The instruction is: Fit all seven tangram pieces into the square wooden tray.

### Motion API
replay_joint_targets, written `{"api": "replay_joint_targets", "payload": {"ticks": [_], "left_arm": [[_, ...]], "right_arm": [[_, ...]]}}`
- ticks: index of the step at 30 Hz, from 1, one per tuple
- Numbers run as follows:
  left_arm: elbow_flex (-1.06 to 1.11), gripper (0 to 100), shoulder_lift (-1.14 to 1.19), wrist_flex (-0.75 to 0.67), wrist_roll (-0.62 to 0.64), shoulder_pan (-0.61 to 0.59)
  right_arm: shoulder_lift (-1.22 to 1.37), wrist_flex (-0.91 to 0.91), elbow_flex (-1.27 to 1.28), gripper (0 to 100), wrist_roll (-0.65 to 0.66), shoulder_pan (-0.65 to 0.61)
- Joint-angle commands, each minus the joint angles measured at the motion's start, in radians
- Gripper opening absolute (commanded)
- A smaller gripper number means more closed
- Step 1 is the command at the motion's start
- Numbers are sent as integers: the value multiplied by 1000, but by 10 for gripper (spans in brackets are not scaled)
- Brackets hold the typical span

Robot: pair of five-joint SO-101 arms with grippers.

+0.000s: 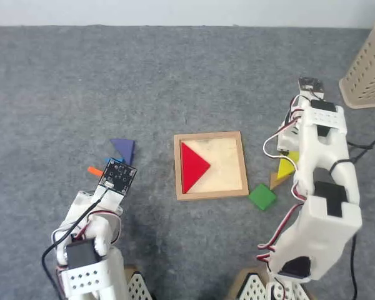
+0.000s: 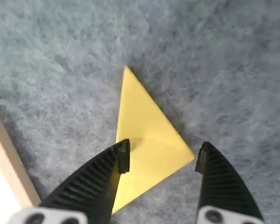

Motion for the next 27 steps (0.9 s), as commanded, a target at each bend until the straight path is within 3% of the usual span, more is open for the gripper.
{"api": "replay_joint_targets", "payload": {"ticks": [1, 5, 9, 20, 27], "left_arm": [[-13, 14, -23, 12, -14, 0], [-13, 14, -23, 12, -14, 0], [-13, 14, -23, 12, -14, 0], [-13, 14, -23, 12, -14, 0], [-13, 14, -23, 12, -14, 0]], "right_arm": [[-196, -65, 72, 243, 12, 33], [-349, -142, 244, 244, 21, 33], [-328, -148, 307, 245, 40, -10], [33, 4, 43, 246, 40, -19], [128, 42, -49, 244, 41, -18]]}}
